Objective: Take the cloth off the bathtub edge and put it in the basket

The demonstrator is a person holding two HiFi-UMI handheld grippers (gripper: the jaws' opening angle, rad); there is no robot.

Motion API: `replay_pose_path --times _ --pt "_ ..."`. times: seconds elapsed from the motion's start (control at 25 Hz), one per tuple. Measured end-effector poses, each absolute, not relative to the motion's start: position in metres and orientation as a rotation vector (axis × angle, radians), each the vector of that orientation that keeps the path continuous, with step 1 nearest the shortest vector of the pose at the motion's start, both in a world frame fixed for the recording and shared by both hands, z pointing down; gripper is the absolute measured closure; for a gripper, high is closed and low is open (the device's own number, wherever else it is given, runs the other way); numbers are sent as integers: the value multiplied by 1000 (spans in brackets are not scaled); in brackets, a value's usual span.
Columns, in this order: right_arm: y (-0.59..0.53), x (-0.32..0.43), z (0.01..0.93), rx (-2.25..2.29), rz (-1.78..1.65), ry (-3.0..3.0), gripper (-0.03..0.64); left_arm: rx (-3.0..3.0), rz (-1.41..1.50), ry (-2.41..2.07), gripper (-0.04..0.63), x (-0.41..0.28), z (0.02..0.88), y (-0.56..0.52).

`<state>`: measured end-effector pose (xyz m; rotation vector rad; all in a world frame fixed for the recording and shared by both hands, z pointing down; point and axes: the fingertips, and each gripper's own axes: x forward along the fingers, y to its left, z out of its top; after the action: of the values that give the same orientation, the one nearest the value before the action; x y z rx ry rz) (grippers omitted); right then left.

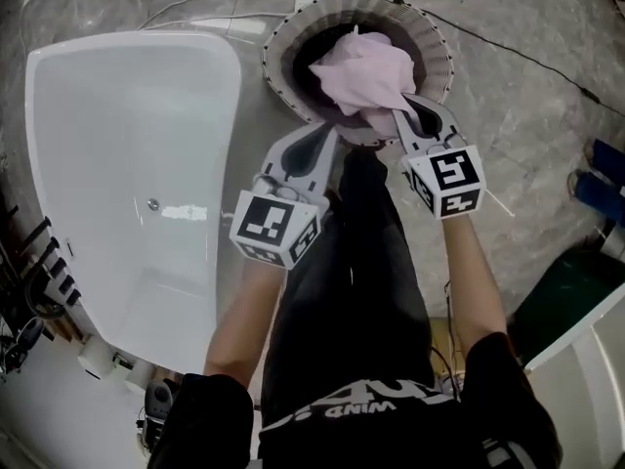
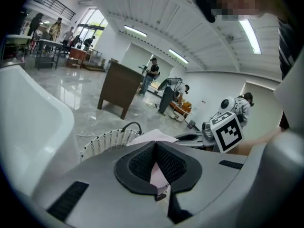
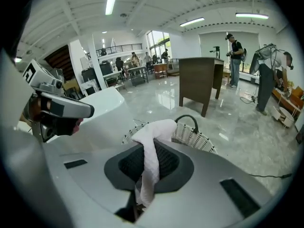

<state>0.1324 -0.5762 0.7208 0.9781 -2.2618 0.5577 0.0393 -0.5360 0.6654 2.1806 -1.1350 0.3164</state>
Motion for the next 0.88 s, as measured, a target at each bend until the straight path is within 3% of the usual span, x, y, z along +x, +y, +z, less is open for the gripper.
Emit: replay_pose_path --times 0.44,0.72,0.88 --pt "-567 137 779 942 605 -2181 591 2113 315 -1168 581 34 706 -524" --pt "-565 134 781 969 603 -2183 442 2102 297 -1166 581 41 707 -517" --pt "-564 132 778 957 594 -2190 400 2103 300 -1162 581 43 706 -514"
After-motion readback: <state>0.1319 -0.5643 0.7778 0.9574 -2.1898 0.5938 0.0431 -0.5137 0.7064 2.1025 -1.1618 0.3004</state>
